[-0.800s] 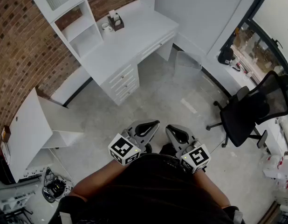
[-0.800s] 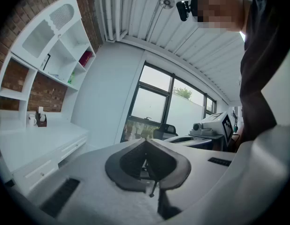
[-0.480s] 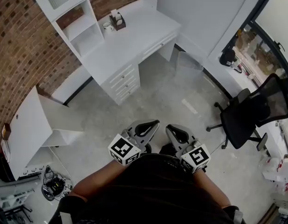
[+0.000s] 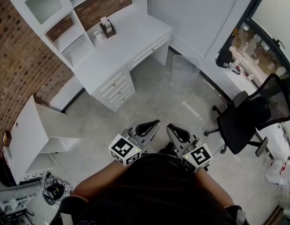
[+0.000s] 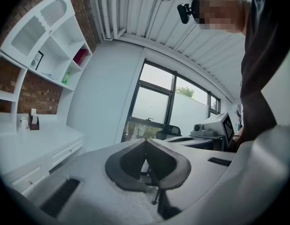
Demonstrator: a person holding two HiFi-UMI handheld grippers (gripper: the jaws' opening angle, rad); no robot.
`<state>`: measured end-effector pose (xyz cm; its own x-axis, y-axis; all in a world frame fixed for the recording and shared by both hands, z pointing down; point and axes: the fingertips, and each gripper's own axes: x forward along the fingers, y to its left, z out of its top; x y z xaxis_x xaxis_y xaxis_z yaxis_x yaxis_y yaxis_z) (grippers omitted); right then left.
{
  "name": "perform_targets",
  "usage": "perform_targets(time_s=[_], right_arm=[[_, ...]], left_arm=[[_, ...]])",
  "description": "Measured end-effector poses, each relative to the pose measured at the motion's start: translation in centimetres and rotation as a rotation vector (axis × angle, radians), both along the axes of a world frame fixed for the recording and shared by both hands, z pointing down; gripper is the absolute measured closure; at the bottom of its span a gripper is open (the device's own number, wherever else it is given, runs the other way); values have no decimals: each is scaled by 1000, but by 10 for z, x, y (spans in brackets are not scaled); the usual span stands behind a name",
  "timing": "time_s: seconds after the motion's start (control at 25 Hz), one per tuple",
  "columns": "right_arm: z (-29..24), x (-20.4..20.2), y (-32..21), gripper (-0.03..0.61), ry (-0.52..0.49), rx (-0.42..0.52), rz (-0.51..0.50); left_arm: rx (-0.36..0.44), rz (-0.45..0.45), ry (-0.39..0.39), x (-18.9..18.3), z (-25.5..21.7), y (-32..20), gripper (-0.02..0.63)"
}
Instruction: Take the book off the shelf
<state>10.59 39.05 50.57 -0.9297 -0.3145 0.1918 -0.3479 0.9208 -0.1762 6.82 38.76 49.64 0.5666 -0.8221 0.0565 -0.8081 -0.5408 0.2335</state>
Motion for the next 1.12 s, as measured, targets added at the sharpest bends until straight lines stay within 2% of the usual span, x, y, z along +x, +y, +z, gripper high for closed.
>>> perform_targets(time_s=[0.4, 0.56, 0.8, 1.12], right_arm=[[-1, 105, -95, 563, 1, 10, -19], [14, 130, -125, 563, -21, -67, 20], [22, 147, -161, 563, -39, -84, 87], [19, 145, -229, 563, -7, -42, 196]], left_arm=[[9, 29, -21, 113, -1, -98, 606], [-32, 68, -69, 142, 15, -121, 606], [-32, 111, -90, 155, 19, -158, 606], [-19, 217, -53, 151, 15, -227, 606]])
